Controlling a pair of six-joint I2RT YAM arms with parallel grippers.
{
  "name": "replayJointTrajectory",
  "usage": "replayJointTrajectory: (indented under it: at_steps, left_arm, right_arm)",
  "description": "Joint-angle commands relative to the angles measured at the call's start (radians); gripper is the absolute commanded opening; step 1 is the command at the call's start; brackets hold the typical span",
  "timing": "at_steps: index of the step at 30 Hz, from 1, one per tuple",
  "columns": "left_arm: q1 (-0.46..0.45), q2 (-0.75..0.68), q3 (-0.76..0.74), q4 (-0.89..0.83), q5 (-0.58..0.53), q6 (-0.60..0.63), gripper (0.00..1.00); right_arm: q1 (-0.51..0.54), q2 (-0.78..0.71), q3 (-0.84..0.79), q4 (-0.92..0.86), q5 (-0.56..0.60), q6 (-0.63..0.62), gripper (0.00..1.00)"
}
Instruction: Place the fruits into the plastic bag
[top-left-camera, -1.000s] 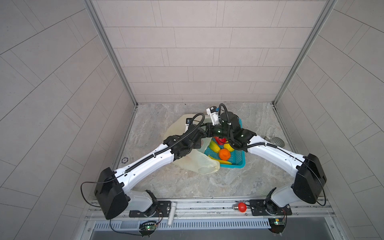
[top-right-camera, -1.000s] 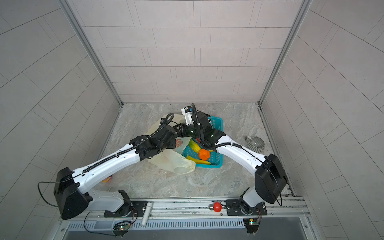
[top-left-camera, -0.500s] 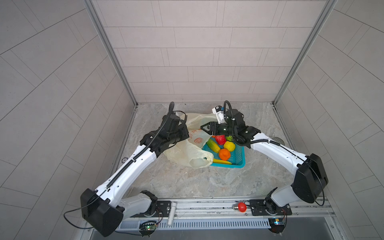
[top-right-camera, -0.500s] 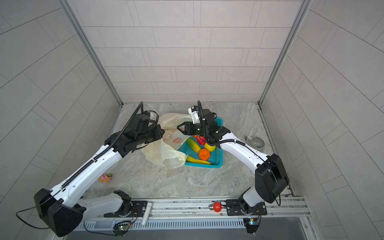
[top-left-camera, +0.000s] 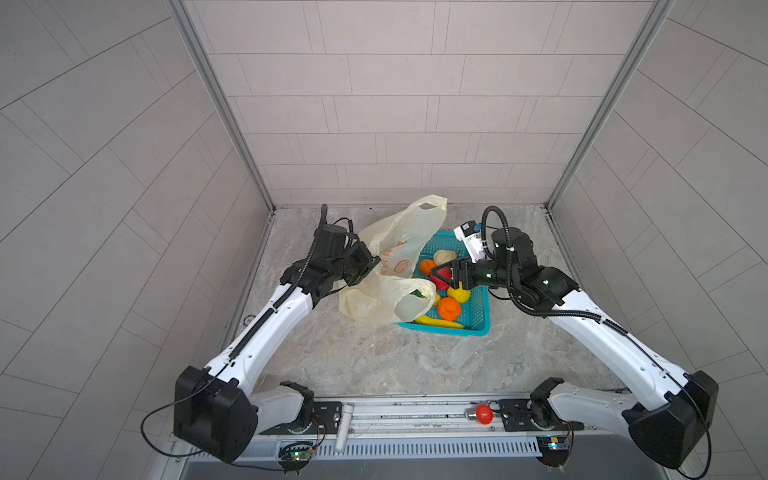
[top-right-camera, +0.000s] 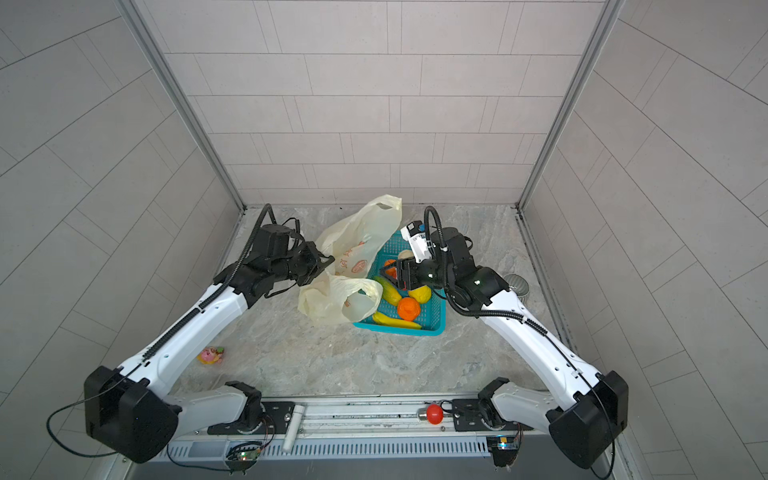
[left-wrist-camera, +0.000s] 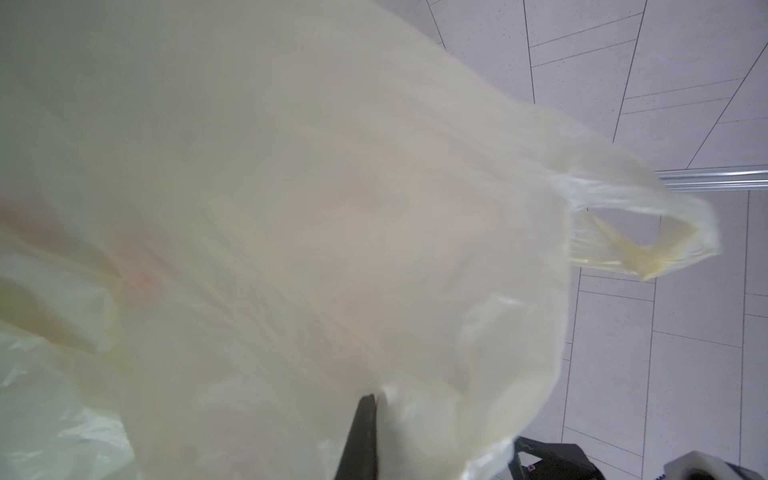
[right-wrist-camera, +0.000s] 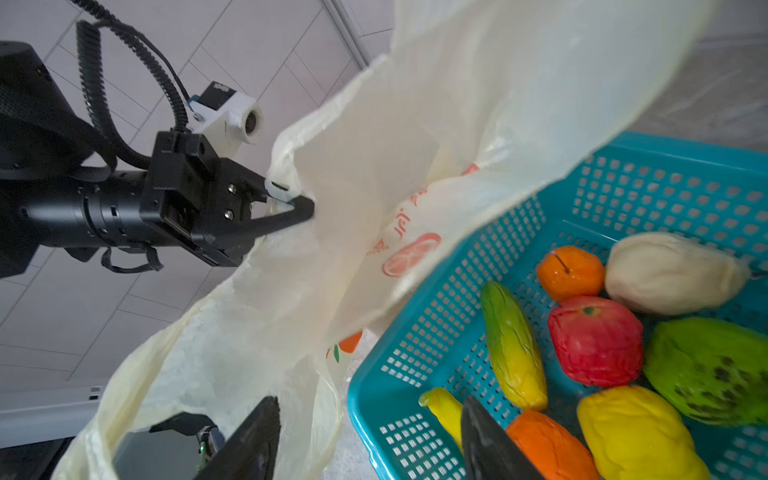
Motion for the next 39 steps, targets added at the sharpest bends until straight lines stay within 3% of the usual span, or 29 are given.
replayJointTrajectory:
  at_steps: [1,5,11,18,39]
  left_arm:
    - [0.014,-0.003,-0.029,0.138,0.068,-0.074,0.00]
    - [0.018,-0.010,-0.048,0.171,0.104,-0.061,0.00]
    - [0.026,-0.032,-0.091,0.215,0.110,-0.073,0.00]
    - [0.028,-0.050,-0.112,0.204,0.085,-0.043,0.00]
    - [0.028,-0.083,-0.114,0.149,0.064,0.017,0.00]
  right_arm:
    - [-0.012,-0.043,-0.056,-0.104,0.150,-0.032,0.67]
    - [-0.011,-0.025,-0.084,-0.158,0.251,-0.045,0.67]
    - [-0.001,0.069,-0.120,-0.193,0.311,-0.068,0.70]
    - [0.035,0.170,-0.145,-0.171,0.351,-0.014,0.82]
    - [0.092,0.408,-0.110,-0.096,0.412,0.038,0.80]
